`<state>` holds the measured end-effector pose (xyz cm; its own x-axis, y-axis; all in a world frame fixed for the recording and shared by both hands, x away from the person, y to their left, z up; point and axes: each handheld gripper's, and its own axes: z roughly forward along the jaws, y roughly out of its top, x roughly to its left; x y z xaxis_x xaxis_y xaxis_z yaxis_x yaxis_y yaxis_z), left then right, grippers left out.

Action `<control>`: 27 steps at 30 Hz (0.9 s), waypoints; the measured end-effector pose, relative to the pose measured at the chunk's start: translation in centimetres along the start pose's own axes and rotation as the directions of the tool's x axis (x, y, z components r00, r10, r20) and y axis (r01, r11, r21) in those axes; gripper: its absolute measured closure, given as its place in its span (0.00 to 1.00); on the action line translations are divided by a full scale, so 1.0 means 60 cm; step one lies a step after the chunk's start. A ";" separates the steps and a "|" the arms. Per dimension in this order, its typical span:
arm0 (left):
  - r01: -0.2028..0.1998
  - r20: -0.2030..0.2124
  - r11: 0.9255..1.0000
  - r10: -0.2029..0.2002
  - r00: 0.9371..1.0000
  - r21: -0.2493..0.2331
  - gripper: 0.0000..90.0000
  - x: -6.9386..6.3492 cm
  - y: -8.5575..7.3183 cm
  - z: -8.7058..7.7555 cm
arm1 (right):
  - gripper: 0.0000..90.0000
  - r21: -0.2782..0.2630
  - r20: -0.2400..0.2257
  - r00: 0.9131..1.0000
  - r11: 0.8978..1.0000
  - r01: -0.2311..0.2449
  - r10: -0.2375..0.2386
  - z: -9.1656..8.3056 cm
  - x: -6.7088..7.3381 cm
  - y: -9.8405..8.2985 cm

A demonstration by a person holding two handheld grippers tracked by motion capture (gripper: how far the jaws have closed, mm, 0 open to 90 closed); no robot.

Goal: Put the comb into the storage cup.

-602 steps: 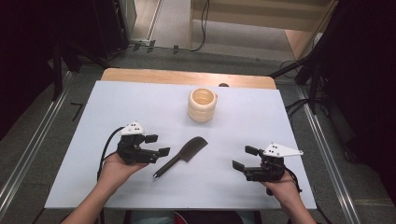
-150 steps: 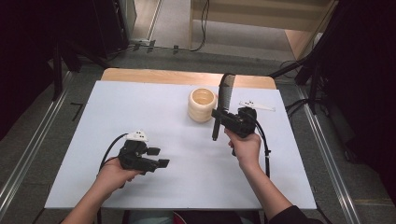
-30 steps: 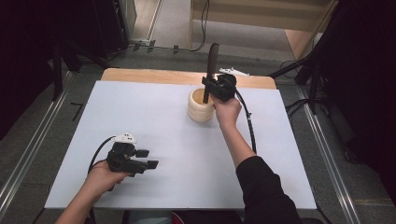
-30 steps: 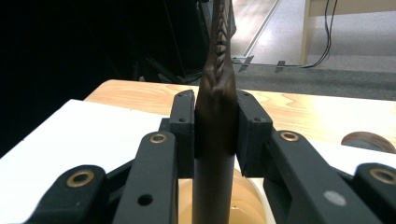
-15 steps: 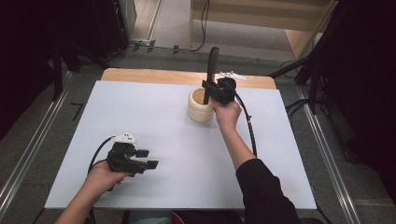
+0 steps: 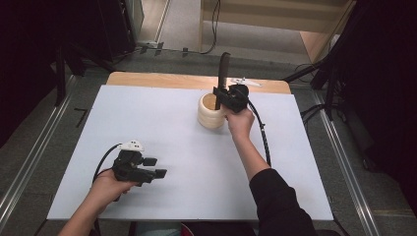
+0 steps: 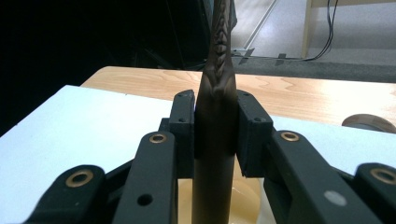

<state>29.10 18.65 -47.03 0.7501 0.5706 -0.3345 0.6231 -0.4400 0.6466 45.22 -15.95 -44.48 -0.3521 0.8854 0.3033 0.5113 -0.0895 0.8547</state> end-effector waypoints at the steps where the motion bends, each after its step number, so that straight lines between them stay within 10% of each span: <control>1: 0.000 0.000 1.000 0.000 1.000 0.001 0.38 0.000 0.000 0.000 | 0.77 0.002 -0.002 1.000 1.000 0.003 -0.003 0.000 0.000 -0.001; 13: 0.001 -0.001 1.000 -0.001 1.000 0.003 0.38 0.000 0.000 0.001 | 0.44 0.003 -0.044 0.995 0.996 0.091 -0.091 -0.014 -0.004 -0.008; 27: 0.002 -0.003 1.000 -0.002 1.000 0.005 0.38 -0.001 0.000 0.002 | 0.33 0.043 -0.039 0.996 0.996 0.083 -0.082 -0.038 -0.022 -0.017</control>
<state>29.10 18.54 -47.07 0.7484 0.5732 -0.3337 0.6254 -0.4425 0.6426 43.39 -18.08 -44.78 -0.4232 0.8712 0.2487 0.5136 0.0046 0.8580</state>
